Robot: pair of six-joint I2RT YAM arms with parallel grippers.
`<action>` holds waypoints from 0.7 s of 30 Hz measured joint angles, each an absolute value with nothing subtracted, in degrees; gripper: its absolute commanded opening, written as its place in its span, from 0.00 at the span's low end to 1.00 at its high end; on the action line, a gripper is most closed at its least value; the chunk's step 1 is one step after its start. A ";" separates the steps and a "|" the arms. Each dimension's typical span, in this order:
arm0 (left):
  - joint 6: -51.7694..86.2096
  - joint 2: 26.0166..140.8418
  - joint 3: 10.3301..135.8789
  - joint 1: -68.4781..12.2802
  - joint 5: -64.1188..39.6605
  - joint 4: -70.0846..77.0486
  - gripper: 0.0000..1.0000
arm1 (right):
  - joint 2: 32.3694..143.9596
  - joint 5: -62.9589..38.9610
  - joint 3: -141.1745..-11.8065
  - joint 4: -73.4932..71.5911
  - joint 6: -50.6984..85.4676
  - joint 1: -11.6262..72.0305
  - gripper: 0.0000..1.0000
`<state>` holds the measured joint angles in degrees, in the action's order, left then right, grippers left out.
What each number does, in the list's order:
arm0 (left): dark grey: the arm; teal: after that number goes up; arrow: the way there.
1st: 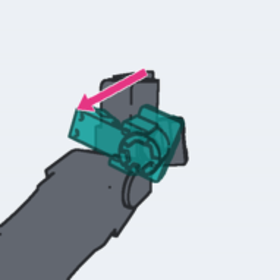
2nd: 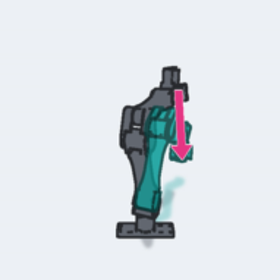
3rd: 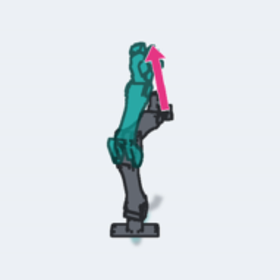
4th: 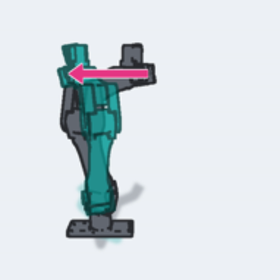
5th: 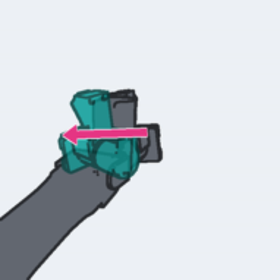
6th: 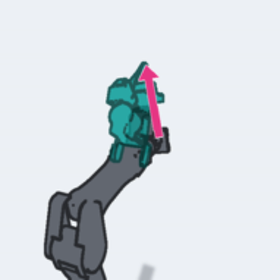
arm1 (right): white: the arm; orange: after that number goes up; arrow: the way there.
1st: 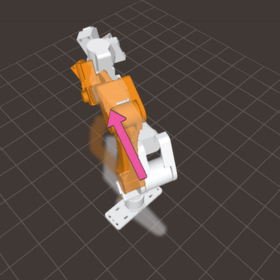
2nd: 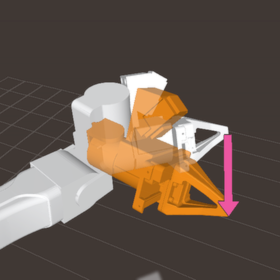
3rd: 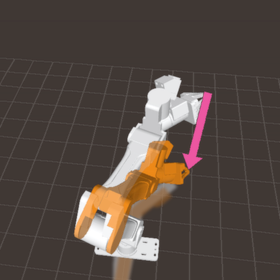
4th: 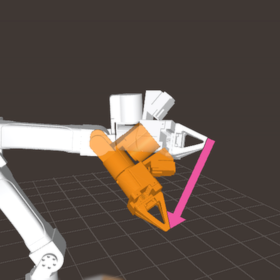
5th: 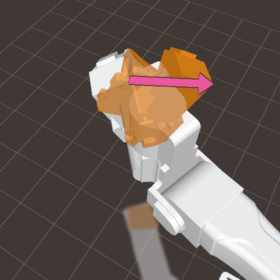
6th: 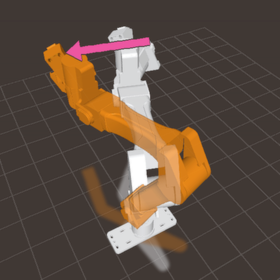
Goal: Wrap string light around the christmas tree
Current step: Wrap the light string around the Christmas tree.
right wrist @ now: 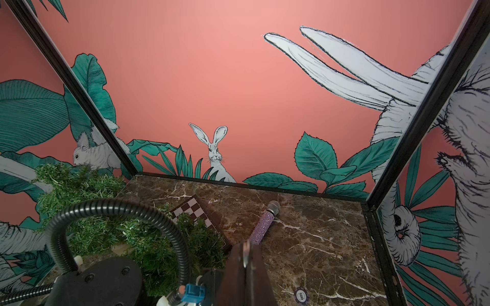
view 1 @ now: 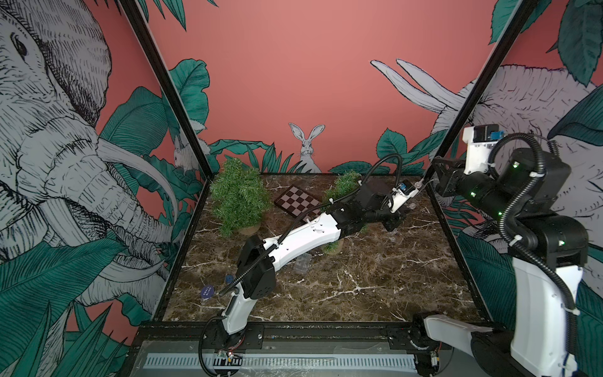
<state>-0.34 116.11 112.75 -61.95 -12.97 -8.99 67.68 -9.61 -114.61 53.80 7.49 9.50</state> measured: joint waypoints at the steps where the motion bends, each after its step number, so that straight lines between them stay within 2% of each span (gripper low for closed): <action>1: -0.34 115.35 111.00 -61.84 -12.95 -8.62 0.09 | 67.55 -9.39 -114.04 53.82 7.35 9.50 0.00; 4: -0.08 113.14 106.30 -61.54 -13.04 -8.56 0.40 | 67.44 -9.47 -112.36 53.69 7.38 9.50 0.00; 5: -0.14 112.62 105.25 -61.49 -13.10 -8.69 0.46 | 67.48 -9.80 -111.94 53.43 7.53 9.50 0.00; 6: 0.14 112.29 104.51 -61.43 -13.19 -8.80 0.48 | 67.55 -10.11 -111.83 53.39 7.60 9.50 0.00; 21: -1.32 109.47 106.28 -60.53 -13.02 -8.32 0.49 | 65.80 -14.48 -110.67 52.12 9.15 9.50 0.00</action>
<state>-1.32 109.47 106.28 -60.53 -13.02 -8.32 65.80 -14.48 -110.67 52.12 9.15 9.50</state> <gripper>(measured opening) 0.484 0.050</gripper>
